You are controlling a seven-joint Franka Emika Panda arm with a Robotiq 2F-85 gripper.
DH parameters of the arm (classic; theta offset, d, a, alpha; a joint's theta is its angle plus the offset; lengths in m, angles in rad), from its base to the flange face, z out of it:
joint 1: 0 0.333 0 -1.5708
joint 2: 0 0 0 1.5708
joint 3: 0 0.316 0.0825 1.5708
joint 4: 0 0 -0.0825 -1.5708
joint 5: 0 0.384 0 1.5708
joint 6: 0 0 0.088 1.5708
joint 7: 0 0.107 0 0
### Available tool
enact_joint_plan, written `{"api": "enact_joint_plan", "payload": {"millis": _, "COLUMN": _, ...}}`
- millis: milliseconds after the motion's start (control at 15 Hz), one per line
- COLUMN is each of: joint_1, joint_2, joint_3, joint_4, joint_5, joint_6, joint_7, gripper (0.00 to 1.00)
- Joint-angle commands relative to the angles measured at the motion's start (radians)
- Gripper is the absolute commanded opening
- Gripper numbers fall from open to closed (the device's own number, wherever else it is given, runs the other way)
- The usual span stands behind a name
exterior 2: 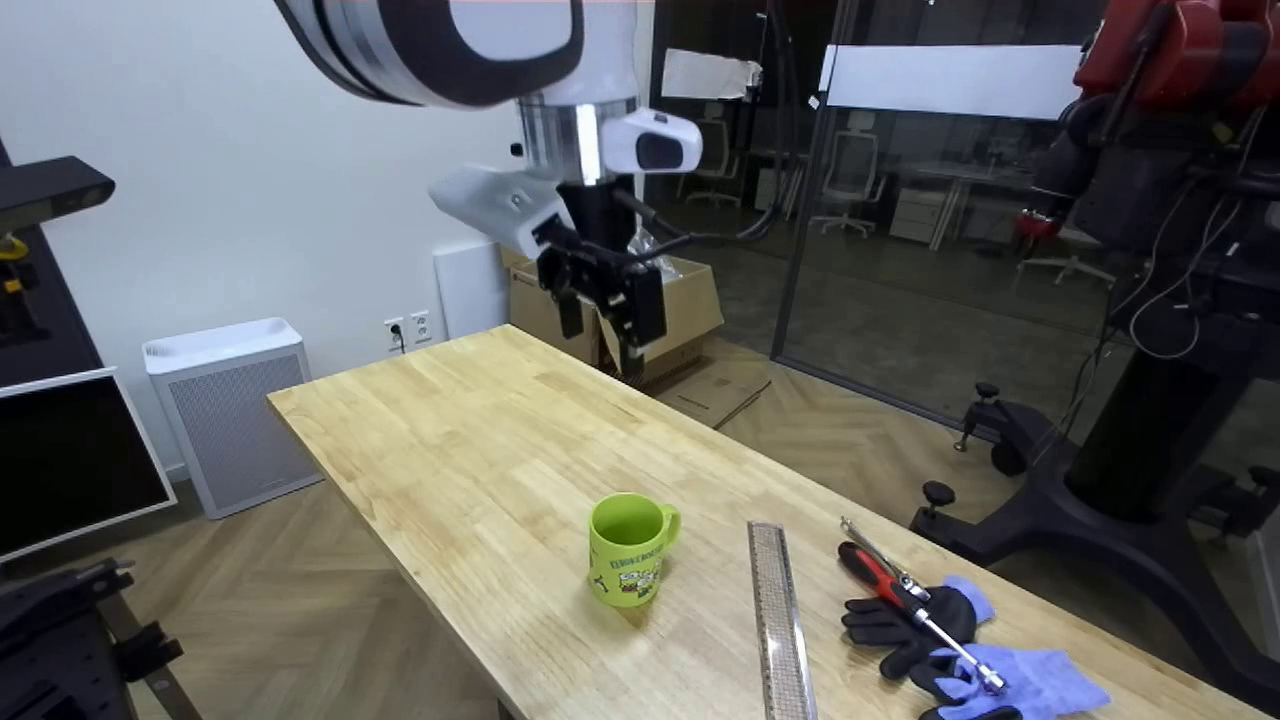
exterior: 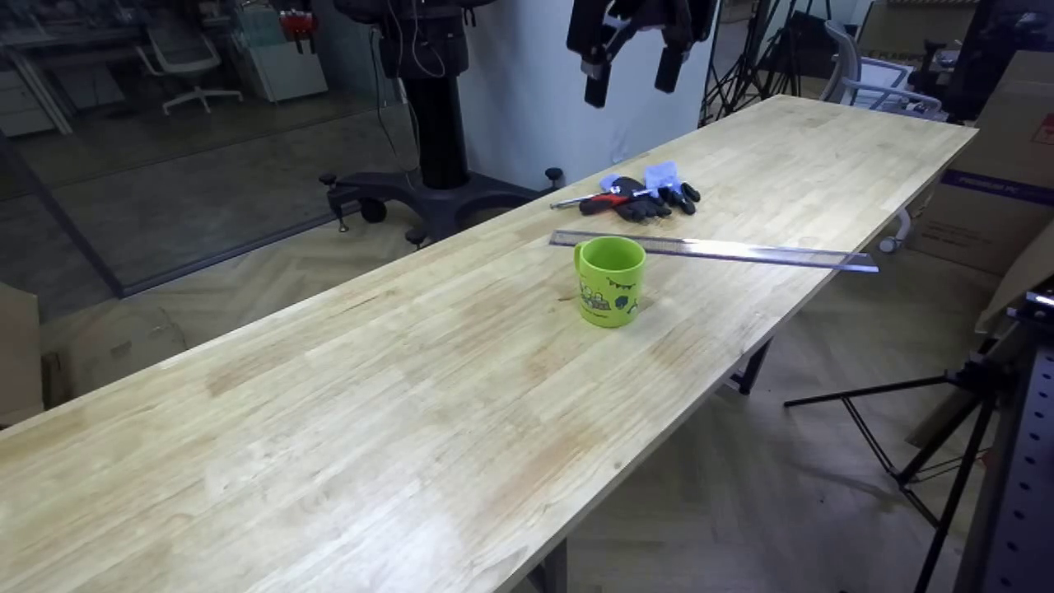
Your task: Move the cup to the left
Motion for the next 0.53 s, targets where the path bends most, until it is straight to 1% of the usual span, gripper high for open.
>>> {"api": "enact_joint_plan", "payload": {"millis": 0, "joint_1": 0.006, "joint_2": 0.087, "joint_3": 0.003, "joint_4": 0.030, "joint_5": 0.046, "joint_6": 0.033, "joint_7": -0.008, "gripper": 1.00}}
{"api": "enact_joint_plan", "payload": {"millis": 333, "joint_1": 0.009, "joint_2": 0.164, "joint_3": 0.015, "joint_4": 0.025, "joint_5": 0.125, "joint_6": 0.062, "joint_7": 0.007, "gripper": 1.00}}
{"api": "enact_joint_plan", "payload": {"millis": 400, "joint_1": 0.010, "joint_2": 0.174, "joint_3": 0.012, "joint_4": 0.024, "joint_5": 0.124, "joint_6": 0.064, "joint_7": 0.023, "gripper": 1.00}}
{"api": "enact_joint_plan", "payload": {"millis": 467, "joint_1": 0.010, "joint_2": 0.150, "joint_3": 0.012, "joint_4": 0.006, "joint_5": 0.111, "joint_6": 0.058, "joint_7": -0.001, "gripper": 1.00}}
